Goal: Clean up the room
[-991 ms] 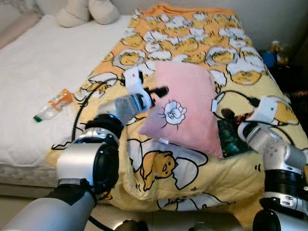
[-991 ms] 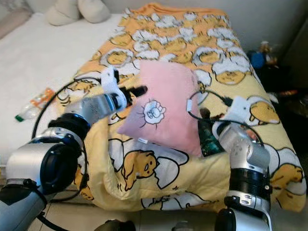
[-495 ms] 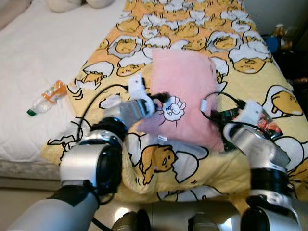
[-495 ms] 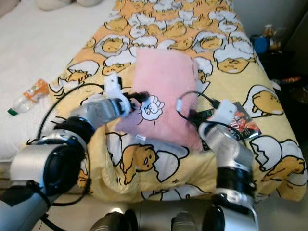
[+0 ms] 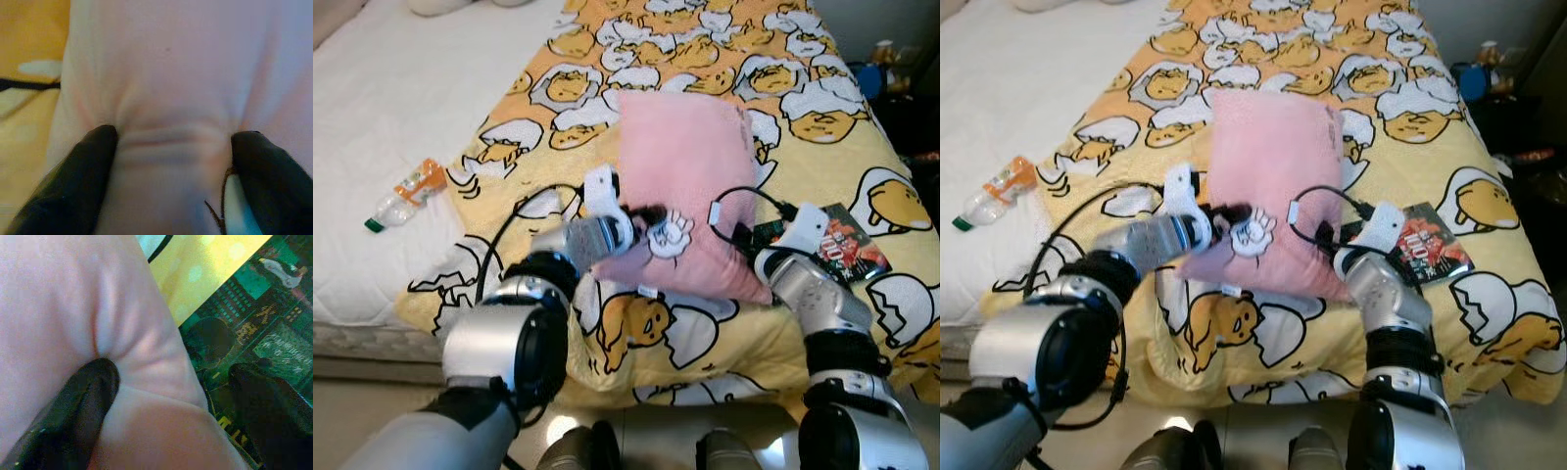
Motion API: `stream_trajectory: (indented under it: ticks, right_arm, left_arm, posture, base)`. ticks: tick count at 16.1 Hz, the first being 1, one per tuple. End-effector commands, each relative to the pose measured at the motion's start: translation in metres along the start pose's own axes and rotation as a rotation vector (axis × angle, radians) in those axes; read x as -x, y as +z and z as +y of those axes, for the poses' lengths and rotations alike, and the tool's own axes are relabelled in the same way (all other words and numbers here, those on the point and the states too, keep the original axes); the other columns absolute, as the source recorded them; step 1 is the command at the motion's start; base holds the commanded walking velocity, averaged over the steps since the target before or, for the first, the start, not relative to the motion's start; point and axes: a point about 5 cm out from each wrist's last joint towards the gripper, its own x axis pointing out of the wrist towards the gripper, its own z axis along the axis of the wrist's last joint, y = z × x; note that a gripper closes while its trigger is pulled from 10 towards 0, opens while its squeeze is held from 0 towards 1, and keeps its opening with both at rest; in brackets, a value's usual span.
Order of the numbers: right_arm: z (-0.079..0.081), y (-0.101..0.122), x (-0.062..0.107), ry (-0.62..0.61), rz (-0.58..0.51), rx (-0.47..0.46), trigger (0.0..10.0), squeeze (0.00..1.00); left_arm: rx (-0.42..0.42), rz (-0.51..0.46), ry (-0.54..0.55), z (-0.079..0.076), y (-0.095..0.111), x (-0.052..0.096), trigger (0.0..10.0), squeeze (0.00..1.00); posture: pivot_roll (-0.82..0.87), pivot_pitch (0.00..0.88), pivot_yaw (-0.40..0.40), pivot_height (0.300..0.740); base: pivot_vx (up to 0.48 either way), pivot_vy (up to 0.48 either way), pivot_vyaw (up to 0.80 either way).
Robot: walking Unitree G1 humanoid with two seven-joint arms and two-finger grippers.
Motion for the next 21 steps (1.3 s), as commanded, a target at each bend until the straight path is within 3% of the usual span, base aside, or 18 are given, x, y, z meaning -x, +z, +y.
stream_trajectory:
  ticks: [1, 3, 6, 11, 12, 15, 18, 21]
  right_arm:
    - [0.007, -0.004, -0.002, 0.023, 0.012, 0.028, 0.0, 0.0]
    - [0.004, -0.007, -0.003, 0.015, 0.014, 0.046, 0.0, 0.0]
    - [0.002, -0.015, 0.0, 0.031, 0.017, 0.042, 0.0, 0.0]
    - [0.008, -0.023, 0.002, 0.064, 0.005, 0.037, 0.0, 0.0]
    - [0.007, -0.025, 0.003, 0.068, 0.003, 0.03, 0.0, 0.0]
    - [0.01, -0.02, 0.003, 0.093, -0.021, 0.015, 0.0, 0.0]
    - [0.009, -0.02, 0.002, 0.096, -0.032, 0.031, 0.0, 0.0]
    - [0.009, -0.025, 0.0, 0.097, -0.029, 0.044, 0.0, 0.0]
  left_arm:
    - [-0.006, 0.089, 0.03, 0.008, -0.024, -0.002, 0.0, 0.0]
    - [0.003, 0.081, 0.022, 0.013, -0.031, -0.002, 0.0, 0.0]
    - [0.122, 0.001, -0.051, 0.008, -0.028, -0.003, 0.0, 0.0]
    - [0.081, -0.005, -0.085, 0.005, -0.032, -0.004, 0.0, 0.0]
    - [0.035, 0.0, -0.088, 0.004, -0.032, -0.005, 0.0, 0.0]
    - [0.002, 0.004, -0.063, 0.008, -0.035, -0.004, 0.0, 0.0]
    - [-0.101, -0.049, -0.045, 0.014, -0.028, -0.002, 0.0, 0.0]
    - [-0.112, -0.07, -0.056, 0.013, -0.025, -0.002, 0.0, 0.0]
  posture:
    - [-0.29, 0.134, 0.114, 0.723]
    - [-0.29, 0.136, 0.108, 0.723]
    - [-0.28, 0.141, 0.101, 0.723]
    - [-0.29, 0.138, 0.1, 0.723]
    - [-0.29, 0.136, 0.101, 0.723]
    - [-0.29, 0.131, 0.103, 0.723]
    - [-0.28, 0.116, 0.103, 0.723]
    - [-0.27, 0.096, 0.104, 0.723]
  base:
    - [0.0, 0.0, 0.0]
    - [0.0, 0.0, 0.0]
    - [0.0, 0.0, 0.0]
    - [0.0, 0.0, 0.0]
    - [0.0, 0.0, 0.0]
    - [0.0, 0.0, 0.0]
    - [0.0, 0.0, 0.0]
    - [0.0, 0.0, 0.0]
